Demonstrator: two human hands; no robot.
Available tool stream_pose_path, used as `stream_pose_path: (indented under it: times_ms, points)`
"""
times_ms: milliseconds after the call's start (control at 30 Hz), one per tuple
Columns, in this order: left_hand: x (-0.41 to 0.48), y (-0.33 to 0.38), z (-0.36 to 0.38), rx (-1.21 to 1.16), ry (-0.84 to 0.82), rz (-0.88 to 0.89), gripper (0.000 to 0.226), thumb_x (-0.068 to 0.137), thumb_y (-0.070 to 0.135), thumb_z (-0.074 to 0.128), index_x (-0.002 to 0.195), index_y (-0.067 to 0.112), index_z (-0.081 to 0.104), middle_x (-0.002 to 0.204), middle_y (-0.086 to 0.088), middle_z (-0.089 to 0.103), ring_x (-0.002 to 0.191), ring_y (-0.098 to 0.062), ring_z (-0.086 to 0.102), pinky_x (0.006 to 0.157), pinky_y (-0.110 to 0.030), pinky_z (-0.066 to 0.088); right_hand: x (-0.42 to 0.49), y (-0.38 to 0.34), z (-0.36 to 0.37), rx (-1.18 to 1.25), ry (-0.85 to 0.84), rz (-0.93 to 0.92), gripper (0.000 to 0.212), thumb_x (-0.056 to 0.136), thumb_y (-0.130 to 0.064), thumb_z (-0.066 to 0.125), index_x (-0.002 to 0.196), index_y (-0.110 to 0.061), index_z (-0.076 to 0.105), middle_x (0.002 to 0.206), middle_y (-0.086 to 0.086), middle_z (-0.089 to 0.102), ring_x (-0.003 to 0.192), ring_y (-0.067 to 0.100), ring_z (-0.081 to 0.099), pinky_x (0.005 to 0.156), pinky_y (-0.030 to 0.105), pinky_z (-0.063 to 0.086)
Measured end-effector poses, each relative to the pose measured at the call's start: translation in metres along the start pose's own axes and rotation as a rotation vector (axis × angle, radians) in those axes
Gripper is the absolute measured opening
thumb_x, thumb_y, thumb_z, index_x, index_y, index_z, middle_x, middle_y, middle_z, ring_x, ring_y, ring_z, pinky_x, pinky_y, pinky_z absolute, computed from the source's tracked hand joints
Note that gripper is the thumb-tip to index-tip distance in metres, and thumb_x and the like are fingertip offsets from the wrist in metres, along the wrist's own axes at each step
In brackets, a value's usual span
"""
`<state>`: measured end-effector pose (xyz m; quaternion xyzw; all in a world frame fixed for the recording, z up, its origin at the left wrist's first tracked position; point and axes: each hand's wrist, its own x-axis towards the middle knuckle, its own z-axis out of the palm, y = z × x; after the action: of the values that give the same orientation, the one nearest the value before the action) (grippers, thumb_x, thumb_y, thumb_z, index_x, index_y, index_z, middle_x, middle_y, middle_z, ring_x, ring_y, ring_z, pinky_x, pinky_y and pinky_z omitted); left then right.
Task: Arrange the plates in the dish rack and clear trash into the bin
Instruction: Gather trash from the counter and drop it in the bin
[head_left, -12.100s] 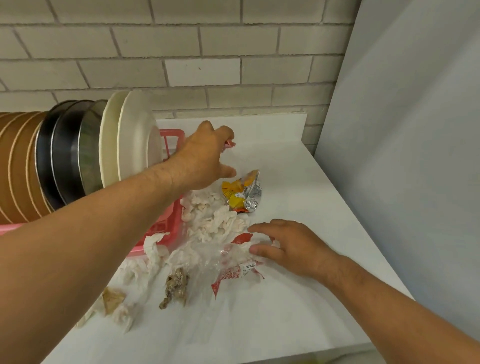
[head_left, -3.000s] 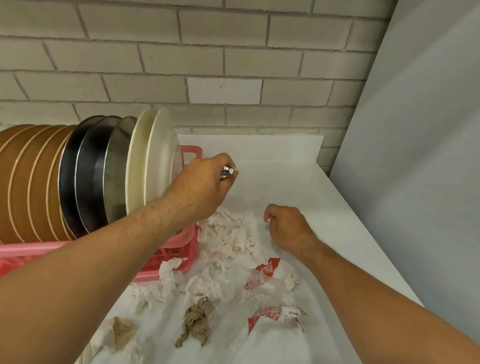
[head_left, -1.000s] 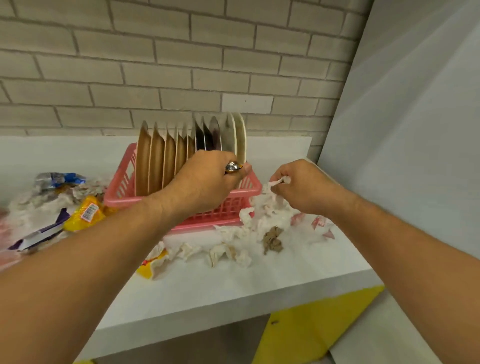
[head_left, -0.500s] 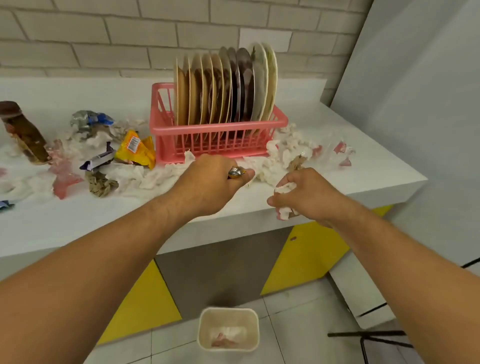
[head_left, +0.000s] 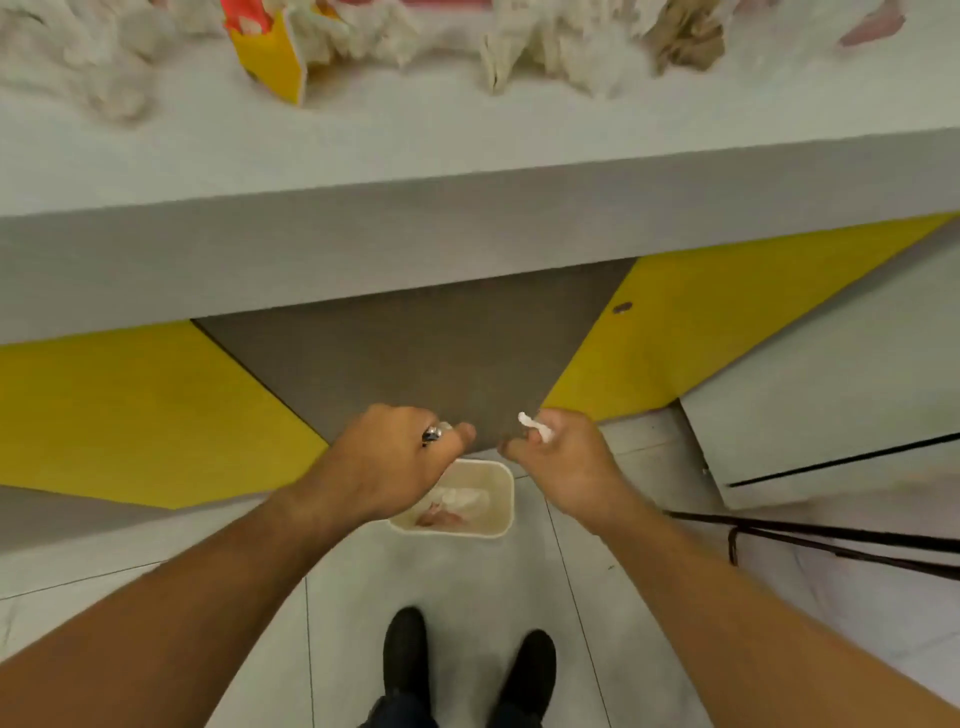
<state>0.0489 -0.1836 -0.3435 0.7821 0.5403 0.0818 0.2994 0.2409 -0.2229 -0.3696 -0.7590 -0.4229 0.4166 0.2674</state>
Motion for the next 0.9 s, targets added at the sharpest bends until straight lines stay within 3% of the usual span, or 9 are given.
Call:
stream_pose_path:
  times_ms: [167, 267, 367, 467, 567, 667, 800, 900]
  points:
    - [0.015, -0.079, 0.106, 0.061, 0.072, -0.062, 0.050, 0.096, 0.042, 0.033, 0.056, 0.014, 0.042, 0.054, -0.001, 0.047, 0.057, -0.022, 0.048, 0.054, -0.031, 0.030, 0.049, 0.111, 0.068, -0.215, -0.100, 0.036, 0.020, 0.080, -0.011, 0.058, 0.068, -0.023, 0.046, 0.066, -0.005, 0.051, 0.056, 0.013, 0.045, 0.039, 0.012, 0.029]
    - [0.022, -0.126, 0.163, 0.078, 0.025, -0.151, 0.046, 0.098, 0.032, 0.029, 0.055, 0.017, 0.038, 0.053, -0.002, 0.045, 0.059, -0.027, 0.049, 0.055, -0.032, 0.033, 0.084, 0.164, 0.108, -0.290, -0.174, 0.076, 0.011, 0.082, -0.010, 0.054, 0.087, -0.021, 0.054, 0.077, -0.007, 0.054, 0.062, 0.008, 0.048, 0.045, 0.014, 0.034]
    - [0.025, -0.167, 0.212, 0.085, -0.021, -0.259, 0.036, 0.094, 0.026, 0.034, 0.060, 0.018, 0.041, 0.058, -0.001, 0.049, 0.061, -0.025, 0.052, 0.053, -0.032, 0.037, 0.121, 0.206, 0.150, -0.354, -0.308, 0.091, 0.036, 0.082, -0.011, 0.056, 0.118, -0.019, 0.055, 0.104, -0.005, 0.060, 0.080, 0.013, 0.053, 0.064, 0.019, 0.042]
    - [0.030, -0.197, 0.247, 0.055, -0.070, -0.338, 0.019, 0.093, 0.030, 0.035, 0.079, 0.024, 0.046, 0.064, 0.003, 0.057, 0.060, -0.017, 0.054, 0.050, -0.029, 0.035, 0.151, 0.237, 0.188, -0.442, -0.441, 0.087, 0.058, 0.079, -0.022, 0.068, 0.133, -0.020, 0.045, 0.124, 0.004, 0.054, 0.101, 0.022, 0.055, 0.077, 0.025, 0.044]
    - [0.045, -0.213, 0.271, 0.052, -0.090, -0.308, 0.019, 0.094, 0.034, 0.035, 0.080, 0.025, 0.045, 0.065, 0.004, 0.057, 0.062, -0.017, 0.055, 0.053, -0.031, 0.041, 0.171, 0.264, 0.211, -0.406, -0.486, 0.132, 0.084, 0.076, -0.030, 0.076, 0.146, -0.022, 0.029, 0.138, 0.002, 0.042, 0.121, 0.022, 0.047, 0.088, 0.024, 0.040]
    - [0.067, -0.220, 0.297, 0.012, -0.148, -0.202, 0.028, 0.095, 0.045, 0.037, 0.078, 0.025, 0.046, 0.077, 0.004, 0.056, 0.071, -0.020, 0.057, 0.065, -0.034, 0.046, 0.180, 0.283, 0.213, -0.421, -0.480, 0.091, 0.074, 0.079, -0.027, 0.073, 0.143, -0.022, 0.037, 0.137, 0.000, 0.047, 0.119, 0.019, 0.050, 0.088, 0.019, 0.037]
    - [0.101, -0.228, 0.343, 0.035, -0.274, -0.077, 0.032, 0.092, 0.048, 0.046, 0.115, 0.028, 0.053, 0.109, 0.005, 0.054, 0.095, -0.018, 0.055, 0.081, -0.030, 0.043, 0.180, 0.295, 0.187, -0.342, -0.379, -0.017, 0.028, 0.079, -0.011, 0.065, 0.105, -0.022, 0.066, 0.099, -0.003, 0.067, 0.092, 0.016, 0.063, 0.071, 0.018, 0.044]
    - [0.122, -0.231, 0.384, 0.141, -0.383, -0.032, 0.047, 0.091, 0.053, 0.045, 0.132, 0.031, 0.041, 0.127, 0.002, 0.047, 0.117, -0.021, 0.044, 0.095, -0.036, 0.039, 0.175, 0.298, 0.163, -0.217, -0.275, -0.016, 0.024, 0.079, -0.010, 0.066, 0.091, -0.031, 0.067, 0.090, -0.011, 0.068, 0.083, 0.003, 0.065, 0.067, 0.010, 0.048]
